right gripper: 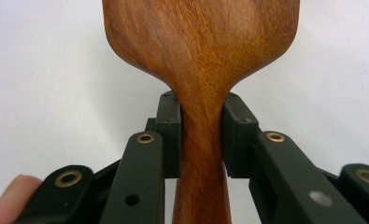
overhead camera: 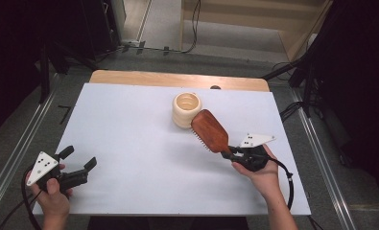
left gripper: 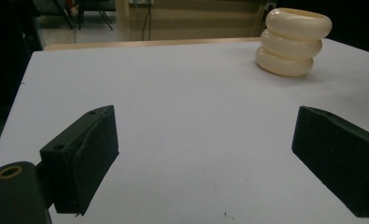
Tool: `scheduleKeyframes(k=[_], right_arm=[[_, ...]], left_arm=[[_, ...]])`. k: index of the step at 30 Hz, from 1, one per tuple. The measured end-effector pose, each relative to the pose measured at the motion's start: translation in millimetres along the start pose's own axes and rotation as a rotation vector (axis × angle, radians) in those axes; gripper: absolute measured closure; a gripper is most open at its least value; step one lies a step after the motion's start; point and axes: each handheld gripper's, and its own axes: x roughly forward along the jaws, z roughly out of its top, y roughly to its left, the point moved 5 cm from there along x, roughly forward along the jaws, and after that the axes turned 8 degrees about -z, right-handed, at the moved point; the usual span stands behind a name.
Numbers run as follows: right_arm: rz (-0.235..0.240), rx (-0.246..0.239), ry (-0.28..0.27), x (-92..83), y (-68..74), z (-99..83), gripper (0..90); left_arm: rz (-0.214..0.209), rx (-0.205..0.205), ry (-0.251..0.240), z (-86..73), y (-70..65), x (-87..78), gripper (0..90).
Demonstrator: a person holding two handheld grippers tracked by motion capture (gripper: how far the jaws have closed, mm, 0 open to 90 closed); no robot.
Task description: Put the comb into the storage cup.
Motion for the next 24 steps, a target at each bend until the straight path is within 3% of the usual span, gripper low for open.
scheduleKeyframes(k=[17,20,24], right_arm=[[-0.002,0.037,-0.112,7.9,11.4,11.0,70.5],[-0.005,0.042,-0.127,7.4,10.4,13.9,70.4],[-0.003,0.070,-0.167,2.2,8.3,15.3,70.5]], left_arm=[[-0.028,0.063,0.045,2.3,-7.8,2.8,7.0],[-0.039,0.046,0.031,4.1,-11.0,3.0,7.1],[-0.011,0.094,0.051,7.0,-20.4,8.2,7.0]])
